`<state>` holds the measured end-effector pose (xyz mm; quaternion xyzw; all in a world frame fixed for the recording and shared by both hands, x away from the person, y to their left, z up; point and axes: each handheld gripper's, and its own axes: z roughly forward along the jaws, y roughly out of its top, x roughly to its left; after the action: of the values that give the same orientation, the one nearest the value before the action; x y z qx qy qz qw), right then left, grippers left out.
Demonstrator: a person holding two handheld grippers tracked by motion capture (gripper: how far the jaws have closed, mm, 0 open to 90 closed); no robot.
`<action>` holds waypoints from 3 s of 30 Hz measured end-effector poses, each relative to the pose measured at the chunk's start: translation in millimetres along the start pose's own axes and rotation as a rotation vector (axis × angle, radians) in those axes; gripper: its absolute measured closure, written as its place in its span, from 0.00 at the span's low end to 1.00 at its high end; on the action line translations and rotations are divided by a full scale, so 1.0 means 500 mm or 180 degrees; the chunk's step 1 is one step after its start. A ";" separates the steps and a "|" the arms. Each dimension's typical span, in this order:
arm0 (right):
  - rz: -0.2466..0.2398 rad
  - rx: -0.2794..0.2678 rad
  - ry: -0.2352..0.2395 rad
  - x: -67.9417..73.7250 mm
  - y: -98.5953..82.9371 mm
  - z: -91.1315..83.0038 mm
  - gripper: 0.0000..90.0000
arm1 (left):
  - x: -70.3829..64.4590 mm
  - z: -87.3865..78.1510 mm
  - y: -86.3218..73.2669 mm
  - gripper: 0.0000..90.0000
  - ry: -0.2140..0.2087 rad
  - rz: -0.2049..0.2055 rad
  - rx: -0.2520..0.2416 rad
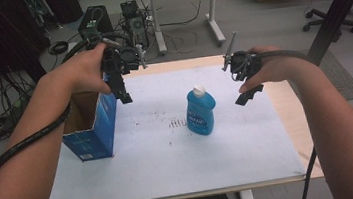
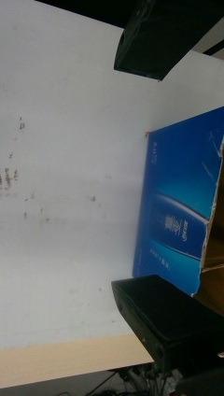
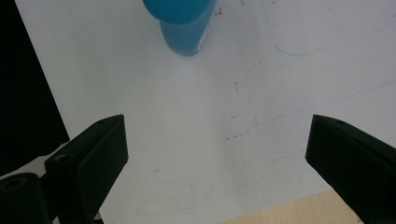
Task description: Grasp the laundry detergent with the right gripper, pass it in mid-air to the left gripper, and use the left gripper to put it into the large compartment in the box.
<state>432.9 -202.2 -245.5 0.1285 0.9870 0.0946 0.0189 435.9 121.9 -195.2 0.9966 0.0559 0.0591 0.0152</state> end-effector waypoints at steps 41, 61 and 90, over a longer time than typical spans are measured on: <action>-0.0016 -0.0382 0.0067 0.035 -0.028 0.075 0.05 | -0.012 0.052 0.024 0.00 -0.0062 0.0074 0.0098; 0.0175 -0.0937 0.0205 0.049 -0.043 0.173 0.05 | -0.023 0.060 0.021 0.00 -0.0083 0.0085 0.0063; 0.0459 -0.1685 0.0068 0.061 -0.045 0.252 0.04 | -0.024 0.081 0.015 0.00 -0.0123 0.0056 0.0073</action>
<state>405.3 -192.7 -373.7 0.1880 0.9164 0.3517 0.0346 429.4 112.2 -236.5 0.9981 0.0475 0.0393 0.0044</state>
